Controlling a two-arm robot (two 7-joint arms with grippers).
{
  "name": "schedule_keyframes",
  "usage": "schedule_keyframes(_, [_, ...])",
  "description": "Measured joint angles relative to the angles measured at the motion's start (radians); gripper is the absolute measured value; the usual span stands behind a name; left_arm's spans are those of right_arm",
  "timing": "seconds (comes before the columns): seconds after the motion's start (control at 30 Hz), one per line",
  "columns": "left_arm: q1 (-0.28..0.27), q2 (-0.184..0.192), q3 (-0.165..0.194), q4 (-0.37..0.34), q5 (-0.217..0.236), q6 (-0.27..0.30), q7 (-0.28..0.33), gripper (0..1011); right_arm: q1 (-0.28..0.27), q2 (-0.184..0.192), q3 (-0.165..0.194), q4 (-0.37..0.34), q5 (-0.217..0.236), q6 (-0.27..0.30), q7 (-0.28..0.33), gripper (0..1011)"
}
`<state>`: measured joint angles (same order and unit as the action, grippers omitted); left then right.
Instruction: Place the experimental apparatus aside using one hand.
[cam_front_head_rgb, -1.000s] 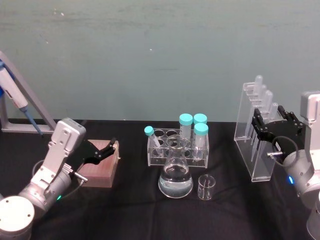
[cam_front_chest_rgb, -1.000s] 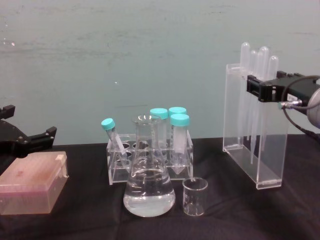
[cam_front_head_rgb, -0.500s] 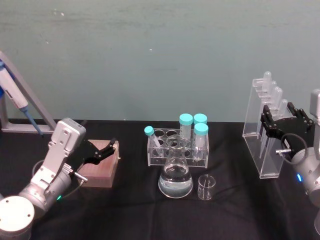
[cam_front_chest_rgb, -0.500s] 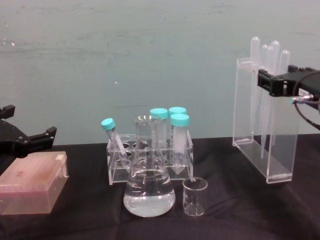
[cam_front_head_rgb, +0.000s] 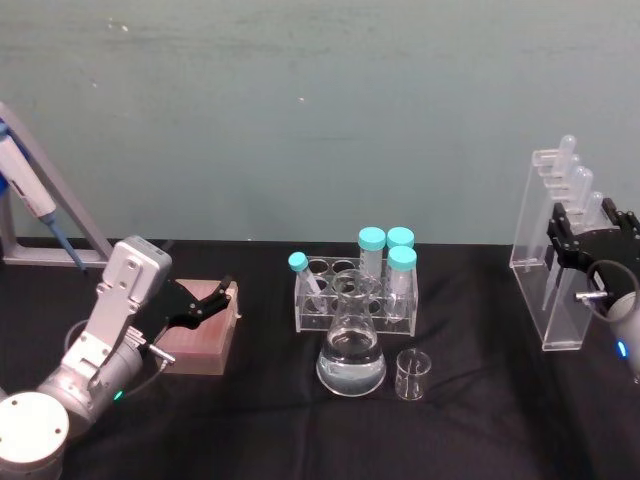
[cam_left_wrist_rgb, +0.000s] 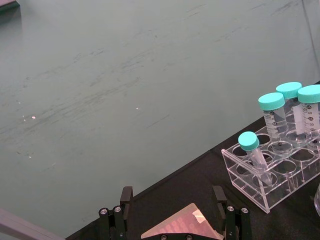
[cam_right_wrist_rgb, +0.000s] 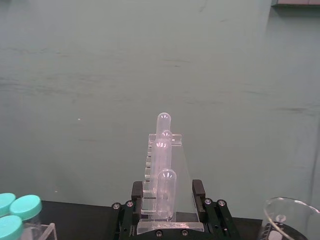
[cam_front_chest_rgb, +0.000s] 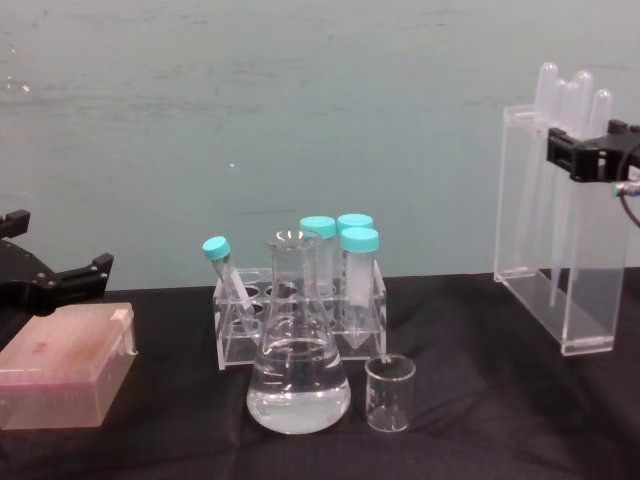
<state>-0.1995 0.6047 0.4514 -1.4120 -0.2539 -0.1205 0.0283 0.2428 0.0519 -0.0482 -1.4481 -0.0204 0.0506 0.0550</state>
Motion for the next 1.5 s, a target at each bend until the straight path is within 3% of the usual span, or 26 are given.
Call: schedule_keyframes(1.5, [0.000, 0.000, 0.000, 0.000, 0.000, 0.000, 0.000, 1000, -0.016, 0.066, 0.073, -0.015, 0.023, -0.006, 0.037, 596])
